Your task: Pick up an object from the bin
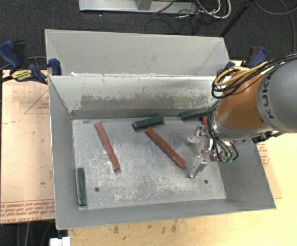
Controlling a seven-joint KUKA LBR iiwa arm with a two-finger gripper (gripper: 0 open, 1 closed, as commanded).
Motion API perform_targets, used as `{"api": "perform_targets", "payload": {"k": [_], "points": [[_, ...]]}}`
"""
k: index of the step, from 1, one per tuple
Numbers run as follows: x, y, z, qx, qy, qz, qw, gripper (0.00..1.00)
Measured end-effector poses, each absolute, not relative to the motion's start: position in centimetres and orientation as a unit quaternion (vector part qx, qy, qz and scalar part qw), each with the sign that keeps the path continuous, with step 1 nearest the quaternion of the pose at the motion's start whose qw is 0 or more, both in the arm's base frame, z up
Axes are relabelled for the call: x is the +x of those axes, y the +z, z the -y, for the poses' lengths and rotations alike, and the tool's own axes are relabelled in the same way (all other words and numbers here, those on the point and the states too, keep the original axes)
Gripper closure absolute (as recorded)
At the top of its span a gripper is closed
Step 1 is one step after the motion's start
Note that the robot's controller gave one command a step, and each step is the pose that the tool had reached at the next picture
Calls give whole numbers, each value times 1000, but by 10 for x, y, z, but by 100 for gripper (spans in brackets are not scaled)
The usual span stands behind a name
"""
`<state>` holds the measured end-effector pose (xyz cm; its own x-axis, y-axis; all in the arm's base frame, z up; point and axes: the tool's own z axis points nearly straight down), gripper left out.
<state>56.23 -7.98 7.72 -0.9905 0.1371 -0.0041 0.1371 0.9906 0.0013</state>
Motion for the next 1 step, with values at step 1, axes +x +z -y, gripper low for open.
{"api": "perform_targets", "payload": {"k": [1], "points": [[549,79,58,30,-1,-1000,5,100]]}}
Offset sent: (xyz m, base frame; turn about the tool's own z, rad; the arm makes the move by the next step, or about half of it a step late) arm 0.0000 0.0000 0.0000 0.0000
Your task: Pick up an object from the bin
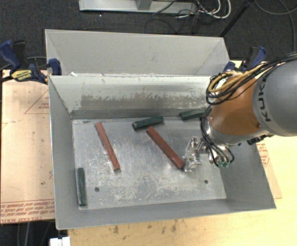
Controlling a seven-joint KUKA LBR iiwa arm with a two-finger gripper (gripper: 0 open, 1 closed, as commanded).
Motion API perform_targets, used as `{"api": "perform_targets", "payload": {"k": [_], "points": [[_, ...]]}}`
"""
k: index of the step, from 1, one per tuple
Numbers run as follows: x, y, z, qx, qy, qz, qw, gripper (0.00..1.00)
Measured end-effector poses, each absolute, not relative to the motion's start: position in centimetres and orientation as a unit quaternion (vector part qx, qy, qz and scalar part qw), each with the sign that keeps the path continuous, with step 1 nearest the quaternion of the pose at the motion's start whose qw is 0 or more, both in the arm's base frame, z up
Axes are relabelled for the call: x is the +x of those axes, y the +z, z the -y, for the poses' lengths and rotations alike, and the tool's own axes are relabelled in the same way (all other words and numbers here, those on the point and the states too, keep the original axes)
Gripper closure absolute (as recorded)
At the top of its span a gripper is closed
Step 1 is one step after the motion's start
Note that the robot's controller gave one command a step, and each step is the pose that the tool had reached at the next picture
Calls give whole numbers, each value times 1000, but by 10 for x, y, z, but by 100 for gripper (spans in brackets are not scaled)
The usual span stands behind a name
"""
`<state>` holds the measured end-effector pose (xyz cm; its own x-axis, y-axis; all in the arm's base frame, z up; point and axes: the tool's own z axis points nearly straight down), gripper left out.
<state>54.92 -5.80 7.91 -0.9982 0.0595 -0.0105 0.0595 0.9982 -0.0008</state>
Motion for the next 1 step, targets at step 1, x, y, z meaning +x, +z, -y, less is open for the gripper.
{"api": "perform_targets", "payload": {"k": [1], "points": [[548,77,57,29,0,-1000,4,0]]}}
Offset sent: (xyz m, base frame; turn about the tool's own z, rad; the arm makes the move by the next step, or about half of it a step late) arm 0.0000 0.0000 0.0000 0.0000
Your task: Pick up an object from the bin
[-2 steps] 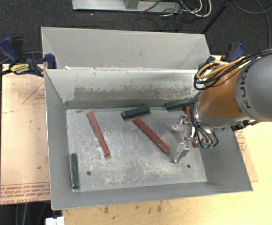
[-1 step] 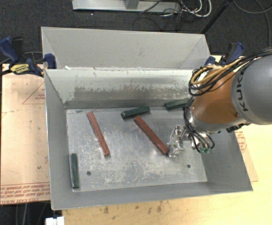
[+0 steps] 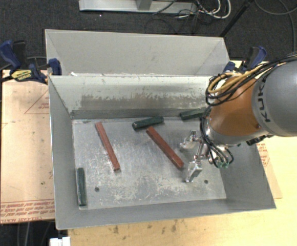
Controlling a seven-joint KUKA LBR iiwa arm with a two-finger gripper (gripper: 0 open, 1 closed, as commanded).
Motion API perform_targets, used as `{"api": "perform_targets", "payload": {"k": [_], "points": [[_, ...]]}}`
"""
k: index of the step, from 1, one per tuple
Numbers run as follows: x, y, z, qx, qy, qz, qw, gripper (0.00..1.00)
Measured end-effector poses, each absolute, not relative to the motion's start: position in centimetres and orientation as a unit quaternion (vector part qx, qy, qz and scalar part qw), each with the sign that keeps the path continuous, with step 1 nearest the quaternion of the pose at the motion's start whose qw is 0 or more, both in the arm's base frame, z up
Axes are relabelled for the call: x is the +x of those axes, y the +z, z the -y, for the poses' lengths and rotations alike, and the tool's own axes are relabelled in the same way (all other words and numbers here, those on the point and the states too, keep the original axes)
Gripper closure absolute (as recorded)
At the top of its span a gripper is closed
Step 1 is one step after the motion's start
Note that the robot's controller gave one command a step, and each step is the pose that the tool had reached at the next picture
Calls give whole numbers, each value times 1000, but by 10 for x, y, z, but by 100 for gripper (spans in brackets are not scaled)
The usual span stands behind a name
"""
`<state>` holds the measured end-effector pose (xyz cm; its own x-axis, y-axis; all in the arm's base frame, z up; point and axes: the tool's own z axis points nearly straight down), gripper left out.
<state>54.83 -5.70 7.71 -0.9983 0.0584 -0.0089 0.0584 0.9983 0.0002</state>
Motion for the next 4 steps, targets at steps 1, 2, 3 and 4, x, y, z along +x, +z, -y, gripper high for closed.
{"api": "perform_targets", "payload": {"k": [1,2,3,4], "points": [[548,77,57,29,0,-1000,4,0],[571,78,24,92,-1,-996,8,100],[571,78,24,92,-1,-996,8,100],[570,198,20,62,0,-998,1,100]]}}
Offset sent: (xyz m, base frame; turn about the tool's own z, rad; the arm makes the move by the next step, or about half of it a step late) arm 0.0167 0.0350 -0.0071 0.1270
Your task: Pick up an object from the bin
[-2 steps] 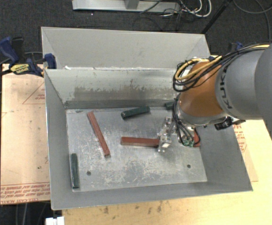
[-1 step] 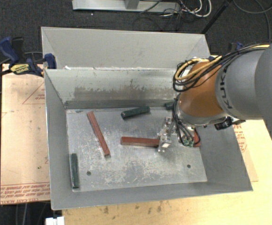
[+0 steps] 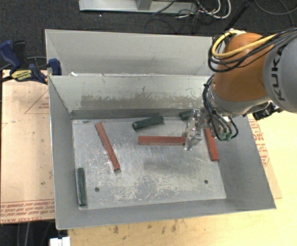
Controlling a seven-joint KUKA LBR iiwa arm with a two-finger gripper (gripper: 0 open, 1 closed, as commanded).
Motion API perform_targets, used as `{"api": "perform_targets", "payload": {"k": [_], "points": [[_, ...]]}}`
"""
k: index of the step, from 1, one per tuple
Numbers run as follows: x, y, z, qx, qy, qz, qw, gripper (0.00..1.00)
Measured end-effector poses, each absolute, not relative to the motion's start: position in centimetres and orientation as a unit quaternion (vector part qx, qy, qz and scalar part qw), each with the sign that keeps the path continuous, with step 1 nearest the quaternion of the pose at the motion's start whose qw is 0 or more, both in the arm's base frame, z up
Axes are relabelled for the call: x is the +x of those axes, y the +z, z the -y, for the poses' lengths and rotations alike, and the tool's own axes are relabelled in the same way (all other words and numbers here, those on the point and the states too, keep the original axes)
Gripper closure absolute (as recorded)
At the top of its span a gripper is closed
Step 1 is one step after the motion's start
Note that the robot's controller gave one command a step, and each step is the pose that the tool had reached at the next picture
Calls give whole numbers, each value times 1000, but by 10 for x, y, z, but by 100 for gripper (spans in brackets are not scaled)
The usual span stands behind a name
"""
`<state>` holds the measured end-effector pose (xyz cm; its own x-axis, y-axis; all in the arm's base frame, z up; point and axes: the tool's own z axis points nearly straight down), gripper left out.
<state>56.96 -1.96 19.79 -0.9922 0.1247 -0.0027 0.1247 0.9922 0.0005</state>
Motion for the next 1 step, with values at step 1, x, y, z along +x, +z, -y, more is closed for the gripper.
{"api": "perform_targets", "payload": {"k": [1], "points": [[569,198,19,62,0,-998,1,100]]}}
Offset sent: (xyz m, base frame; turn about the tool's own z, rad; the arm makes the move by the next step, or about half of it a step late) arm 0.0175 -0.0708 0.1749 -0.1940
